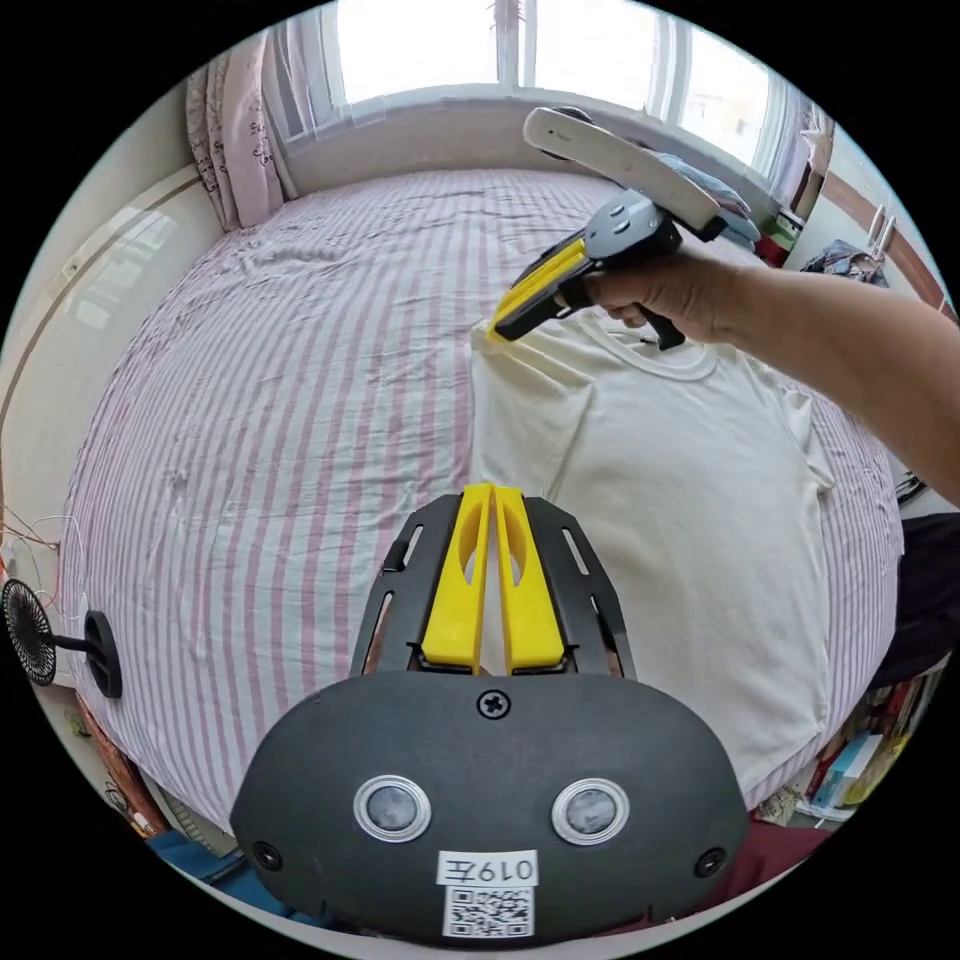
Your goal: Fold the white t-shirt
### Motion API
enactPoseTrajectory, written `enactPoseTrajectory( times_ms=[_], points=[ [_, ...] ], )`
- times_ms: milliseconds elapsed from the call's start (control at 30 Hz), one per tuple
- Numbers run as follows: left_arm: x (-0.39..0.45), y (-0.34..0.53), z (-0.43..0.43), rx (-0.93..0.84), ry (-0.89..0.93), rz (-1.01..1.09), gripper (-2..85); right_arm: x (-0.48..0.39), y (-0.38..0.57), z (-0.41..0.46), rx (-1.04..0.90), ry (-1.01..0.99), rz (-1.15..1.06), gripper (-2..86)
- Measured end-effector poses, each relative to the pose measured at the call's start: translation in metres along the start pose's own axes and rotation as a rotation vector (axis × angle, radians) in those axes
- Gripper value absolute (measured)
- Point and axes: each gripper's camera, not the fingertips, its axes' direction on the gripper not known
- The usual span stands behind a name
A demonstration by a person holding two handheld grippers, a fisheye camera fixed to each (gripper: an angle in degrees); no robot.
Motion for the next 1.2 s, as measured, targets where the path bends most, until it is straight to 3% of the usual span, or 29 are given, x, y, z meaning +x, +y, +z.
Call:
enactPoseTrajectory(
  times_ms=[300, 467, 600, 833, 1000, 1200],
  points=[
    [-0.032, -0.009, 0.061, -0.125, 0.052, 0.035, 0.9, 0.038, -0.005, 0.019, -0.055, -0.064, 0.055, -0.5],
    [-0.05, -0.008, 0.067, -0.14, 0.079, -0.012, 0.9, 0.113, 0.02, 0.031, 0.019, -0.346, 0.429, -0.8],
    [-0.068, -0.007, 0.073, -0.155, 0.122, -0.082, 1.0, 0.136, 0.033, 0.047, -0.012, -0.433, 0.525, -0.4],
    [-0.099, -0.007, 0.077, -0.162, 0.212, -0.171, 0.9, 0.151, 0.03, 0.043, -0.016, -0.503, 0.474, 6.2],
    [-0.109, -0.003, 0.069, -0.14, 0.214, -0.178, 0.8, 0.137, 0.028, 0.014, 0.017, -0.4, 0.345, 4.5],
    [-0.116, 0.006, 0.069, -0.155, 0.209, -0.225, 0.8, 0.08, 0.026, 0.032, -0.19, -0.197, 0.121, -0.3]
  ],
)
